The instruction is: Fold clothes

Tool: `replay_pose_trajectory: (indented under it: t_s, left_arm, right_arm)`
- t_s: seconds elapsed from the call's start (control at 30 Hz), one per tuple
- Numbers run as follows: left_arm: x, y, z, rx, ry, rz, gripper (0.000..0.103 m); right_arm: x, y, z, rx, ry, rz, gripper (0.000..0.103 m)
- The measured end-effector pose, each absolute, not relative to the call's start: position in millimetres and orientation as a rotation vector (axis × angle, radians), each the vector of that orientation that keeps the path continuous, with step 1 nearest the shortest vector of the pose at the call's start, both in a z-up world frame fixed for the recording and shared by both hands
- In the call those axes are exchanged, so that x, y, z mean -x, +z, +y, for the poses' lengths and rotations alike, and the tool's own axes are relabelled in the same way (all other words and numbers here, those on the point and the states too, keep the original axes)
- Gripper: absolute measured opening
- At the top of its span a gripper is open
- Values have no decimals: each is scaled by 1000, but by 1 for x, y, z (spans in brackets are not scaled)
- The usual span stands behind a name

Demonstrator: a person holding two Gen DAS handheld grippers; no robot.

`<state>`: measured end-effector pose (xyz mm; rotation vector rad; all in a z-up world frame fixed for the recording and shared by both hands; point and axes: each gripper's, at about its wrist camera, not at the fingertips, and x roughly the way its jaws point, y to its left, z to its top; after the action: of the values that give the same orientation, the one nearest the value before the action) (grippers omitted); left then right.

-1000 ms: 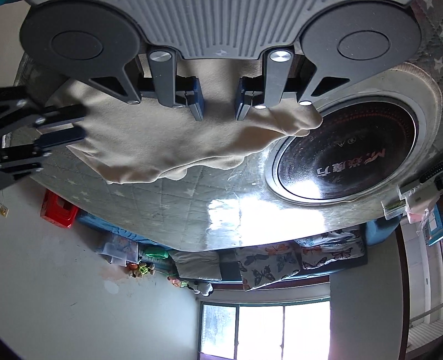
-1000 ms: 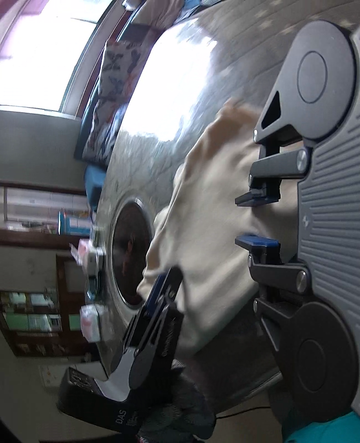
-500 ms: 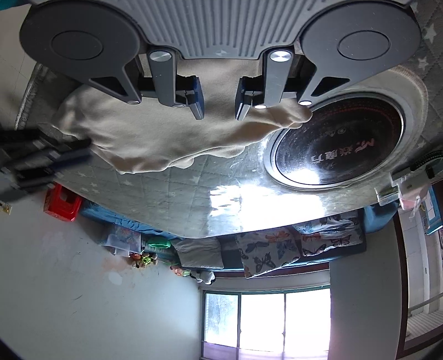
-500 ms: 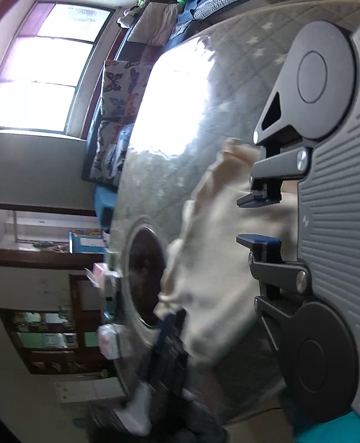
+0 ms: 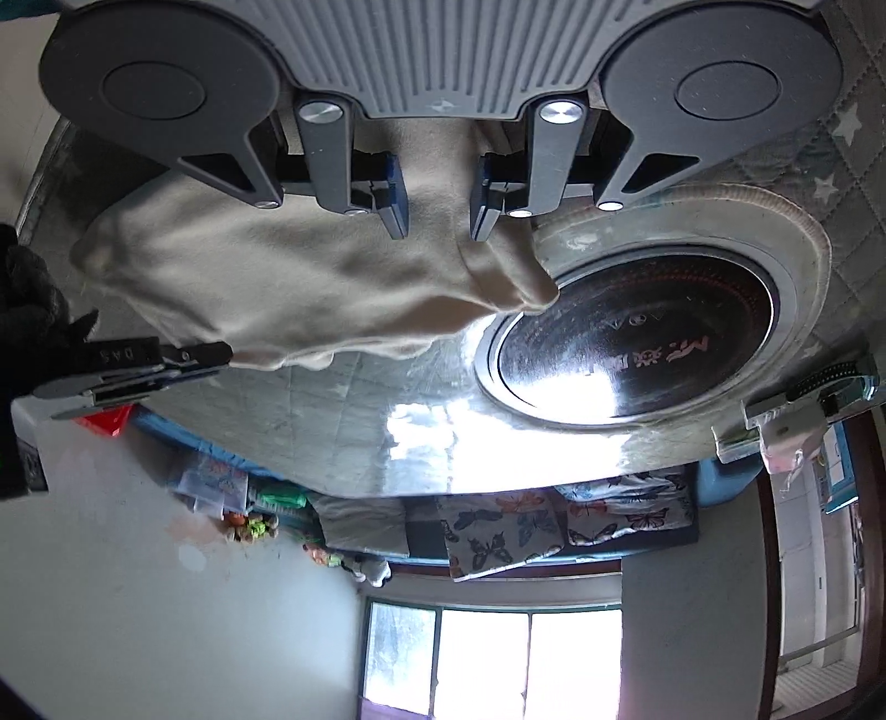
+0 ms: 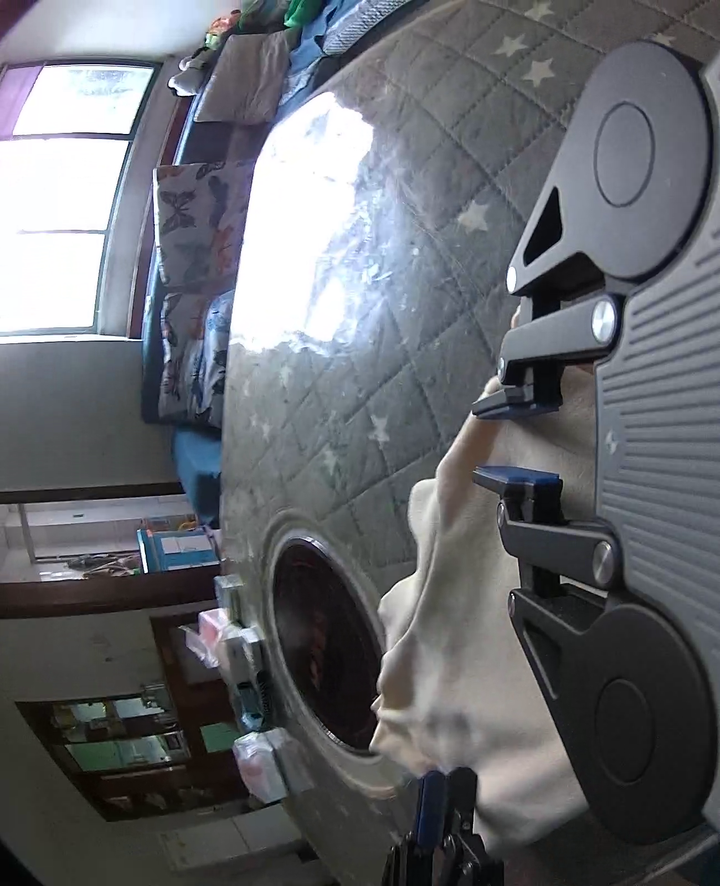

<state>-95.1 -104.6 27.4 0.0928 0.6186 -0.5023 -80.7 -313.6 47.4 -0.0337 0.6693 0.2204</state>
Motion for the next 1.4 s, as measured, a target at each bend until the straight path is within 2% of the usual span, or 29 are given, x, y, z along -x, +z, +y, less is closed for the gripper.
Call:
replay_pose_trajectory:
  t_s: [0.33, 0.67, 0.77, 0.8, 0.87, 1.0, 1.13, 1.3, 1.4]
  left_arm:
    - [94, 22, -88, -19, -446, 637, 28]
    - [90, 28, -70, 31, -395, 649, 29]
    - [89, 33, -60, 60, -363, 653, 36]
    - [88, 35, -58, 73, -353, 658, 41]
    - [88, 37, -53, 104, -341, 671, 48]
    - [89, 42, -45, 151, -329, 682, 59]
    - [87, 44, -36, 245, -330, 715, 61]
    - [83, 43, -32, 351, -340, 763, 67]
    - [81, 42, -32, 395, -351, 782, 71]
  right_arm:
    - [117, 68, -266, 141, 398, 620, 19]
    - [131, 62, -214, 300, 549, 637, 20]
    - [136, 69, -194, 355, 618, 606, 20]
    - [137, 70, -185, 374, 642, 598, 21]
    - [138, 68, -168, 416, 687, 584, 30]
    - [139, 61, -137, 494, 764, 566, 31]
    - [141, 50, -112, 574, 792, 548, 40]
    - [144, 36, -92, 662, 774, 534, 38]
    - [143, 38, -93, 629, 765, 544, 26]
